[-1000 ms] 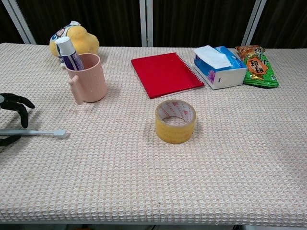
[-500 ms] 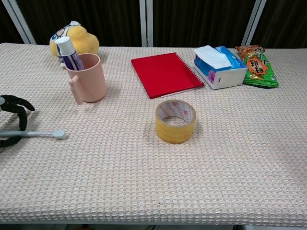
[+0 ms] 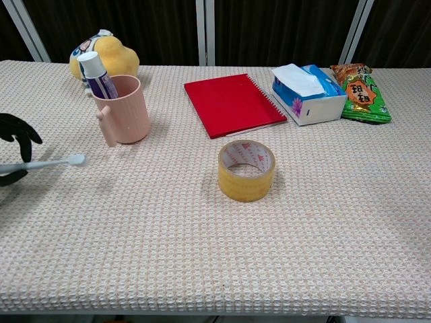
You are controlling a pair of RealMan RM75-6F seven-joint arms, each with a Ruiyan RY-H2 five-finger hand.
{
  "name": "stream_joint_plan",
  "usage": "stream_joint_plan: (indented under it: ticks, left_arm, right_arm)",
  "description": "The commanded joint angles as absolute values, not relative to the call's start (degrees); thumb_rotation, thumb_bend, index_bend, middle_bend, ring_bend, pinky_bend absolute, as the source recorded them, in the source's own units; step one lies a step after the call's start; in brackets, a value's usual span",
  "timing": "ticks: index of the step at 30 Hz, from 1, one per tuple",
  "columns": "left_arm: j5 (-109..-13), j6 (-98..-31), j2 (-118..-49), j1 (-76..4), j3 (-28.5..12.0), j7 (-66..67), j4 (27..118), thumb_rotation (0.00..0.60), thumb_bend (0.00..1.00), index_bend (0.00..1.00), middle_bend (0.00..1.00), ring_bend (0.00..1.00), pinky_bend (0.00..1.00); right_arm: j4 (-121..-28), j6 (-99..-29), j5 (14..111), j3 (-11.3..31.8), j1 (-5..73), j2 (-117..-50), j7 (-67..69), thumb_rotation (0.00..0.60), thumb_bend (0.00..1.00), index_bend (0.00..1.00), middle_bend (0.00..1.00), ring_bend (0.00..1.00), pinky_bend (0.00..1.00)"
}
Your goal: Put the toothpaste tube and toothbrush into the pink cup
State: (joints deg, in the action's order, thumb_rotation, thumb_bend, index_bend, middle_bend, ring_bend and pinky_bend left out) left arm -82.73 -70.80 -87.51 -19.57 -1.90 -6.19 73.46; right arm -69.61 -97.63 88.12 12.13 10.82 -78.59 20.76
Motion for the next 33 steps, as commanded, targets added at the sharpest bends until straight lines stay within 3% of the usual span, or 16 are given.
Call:
stream_joint_plan:
  ticks: [1, 14, 21, 25, 33]
  left_arm:
    - [-84.5, -74.6, -84.4, -19.1, -4.1, -15.4, 77.0, 0.600, 0.35, 0.63, 0.32, 0.15, 0.27]
    - [-84.4, -76.2, -78.6, -22.6, -12.7, -49.1, 88.7, 0.600, 0.34, 0.66, 0.36, 0.15, 0.26]
    - [-79.5, -76.1, -83.4, -27.3, -20.4, -53.2, 89.5, 0.600, 0.34, 0.67, 0.36, 0.15, 0.25]
    - [-76.0, -71.4, -85.8, -31.0, -23.2, -55.7, 87.3, 0.600, 0.34, 0.68, 0.36, 0.15, 0.24]
    - [-71.2, -63.7, -91.2, -35.0, -23.2, -58.3, 79.9, 0.600, 0.34, 0.69, 0.35, 0.15, 0.23]
  right_arm:
    - [-69.6, -97.7, 88.1, 12.2, 10.8, -78.6, 20.8, 0.600, 0.44, 0.00, 0.00, 0.00, 0.00]
    - [-68.8, -98.0, 88.0, 12.1, 10.6, -79.1, 21.5, 0.600, 0.44, 0.00, 0.00, 0.00, 0.00]
    - [-68.6, -98.0, 87.8, 12.3, 10.7, -79.2, 21.6, 0.600, 0.44, 0.00, 0.00, 0.00, 0.00]
    - [-68.4, -97.8, 87.7, 12.3, 10.6, -79.3, 21.9, 0.600, 0.44, 0.00, 0.00, 0.00, 0.00]
    - [-67.6, -97.0, 87.1, 12.3, 10.7, -79.2, 22.6, 0.600, 0.44, 0.00, 0.00, 0.00, 0.00]
